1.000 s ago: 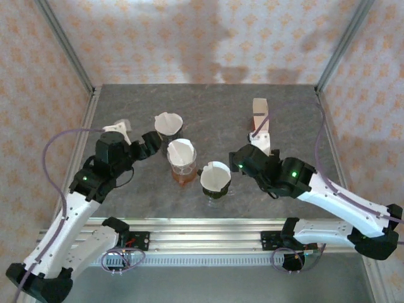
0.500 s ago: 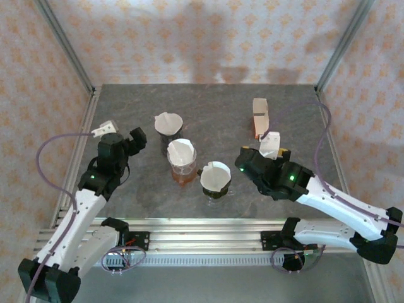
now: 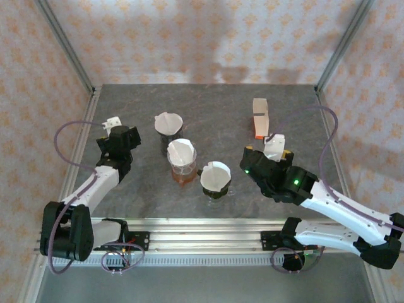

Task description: Place the coffee filter in the dripper

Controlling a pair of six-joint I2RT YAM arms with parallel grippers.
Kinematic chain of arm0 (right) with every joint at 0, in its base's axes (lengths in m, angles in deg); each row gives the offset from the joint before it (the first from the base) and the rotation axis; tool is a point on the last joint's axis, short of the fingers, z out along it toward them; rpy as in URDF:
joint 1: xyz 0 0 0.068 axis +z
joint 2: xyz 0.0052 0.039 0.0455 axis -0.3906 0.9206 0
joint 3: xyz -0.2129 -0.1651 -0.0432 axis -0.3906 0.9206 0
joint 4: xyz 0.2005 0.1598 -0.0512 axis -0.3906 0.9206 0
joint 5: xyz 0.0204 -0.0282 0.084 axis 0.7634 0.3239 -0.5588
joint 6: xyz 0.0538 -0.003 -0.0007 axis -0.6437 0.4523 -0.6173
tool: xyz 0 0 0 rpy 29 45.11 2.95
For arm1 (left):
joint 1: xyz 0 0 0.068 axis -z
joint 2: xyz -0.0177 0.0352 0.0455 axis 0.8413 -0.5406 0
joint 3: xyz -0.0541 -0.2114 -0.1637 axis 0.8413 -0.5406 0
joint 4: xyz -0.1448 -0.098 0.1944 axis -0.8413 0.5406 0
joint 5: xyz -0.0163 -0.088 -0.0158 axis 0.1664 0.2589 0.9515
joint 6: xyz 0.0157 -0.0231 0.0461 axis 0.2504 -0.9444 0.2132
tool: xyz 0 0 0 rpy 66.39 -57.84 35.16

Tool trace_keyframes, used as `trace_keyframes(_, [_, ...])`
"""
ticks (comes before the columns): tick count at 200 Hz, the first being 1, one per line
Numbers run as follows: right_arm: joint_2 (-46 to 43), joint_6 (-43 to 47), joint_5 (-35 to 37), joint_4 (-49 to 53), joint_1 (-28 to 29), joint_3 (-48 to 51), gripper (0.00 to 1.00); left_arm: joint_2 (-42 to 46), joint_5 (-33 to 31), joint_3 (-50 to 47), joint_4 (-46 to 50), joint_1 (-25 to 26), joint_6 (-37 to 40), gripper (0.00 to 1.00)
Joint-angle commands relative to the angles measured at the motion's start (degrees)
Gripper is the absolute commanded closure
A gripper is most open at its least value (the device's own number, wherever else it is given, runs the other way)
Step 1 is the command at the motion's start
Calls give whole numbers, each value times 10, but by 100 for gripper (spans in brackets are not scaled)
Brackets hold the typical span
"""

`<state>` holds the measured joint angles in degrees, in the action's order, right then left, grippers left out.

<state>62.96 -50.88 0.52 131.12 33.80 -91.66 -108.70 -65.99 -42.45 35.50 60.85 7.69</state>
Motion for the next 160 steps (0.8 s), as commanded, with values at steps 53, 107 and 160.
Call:
trace_keyframes(53, [-10, -19, 8, 7, -5, 11, 0, -103, -30, -58, -209, -11, 38, 0])
trace_keyframes(107, [-8, -56, 38, 40, -5, 12, 0, -137, 7, -72, -259, -9, 54, 0])
trace_keyframes(160, [-5, -83, 74, 48, -7, 27, 1, -156, 63, -133, -374, -9, 68, 0])
